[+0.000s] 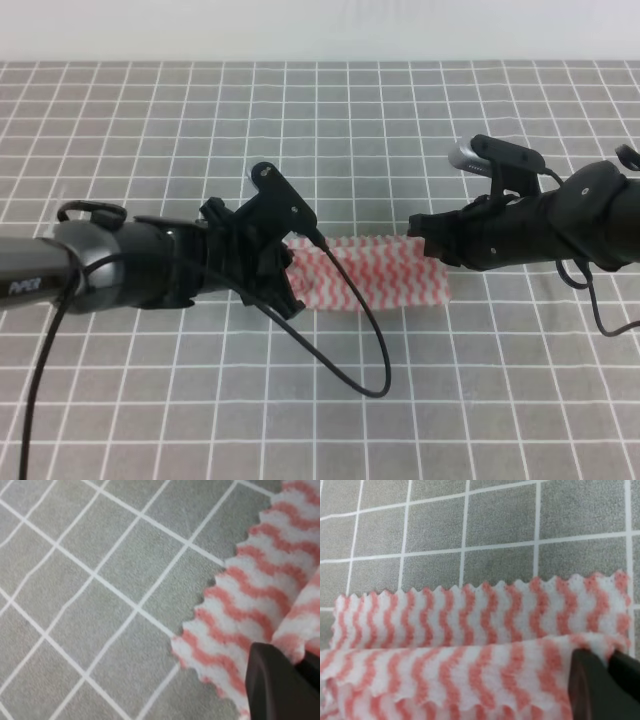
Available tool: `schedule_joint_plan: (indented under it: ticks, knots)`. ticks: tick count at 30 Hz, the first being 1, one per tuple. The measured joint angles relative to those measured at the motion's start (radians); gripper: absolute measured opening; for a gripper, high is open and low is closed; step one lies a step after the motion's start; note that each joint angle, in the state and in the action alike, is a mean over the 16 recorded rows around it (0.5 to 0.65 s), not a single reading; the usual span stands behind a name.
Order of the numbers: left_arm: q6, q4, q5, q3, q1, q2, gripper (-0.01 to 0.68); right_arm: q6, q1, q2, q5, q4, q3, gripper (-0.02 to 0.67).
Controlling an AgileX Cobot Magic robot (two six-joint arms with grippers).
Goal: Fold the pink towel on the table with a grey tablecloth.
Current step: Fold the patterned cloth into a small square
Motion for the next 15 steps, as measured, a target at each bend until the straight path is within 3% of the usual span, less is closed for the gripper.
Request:
schedule_joint_plan:
  ticks: [15]
  knots:
    - [0.0,-0.004,-0.008,-0.014,0.0,0.028,-0.001,0.0,0.0,0.002,-0.006,-0.001,0.0,-0.015]
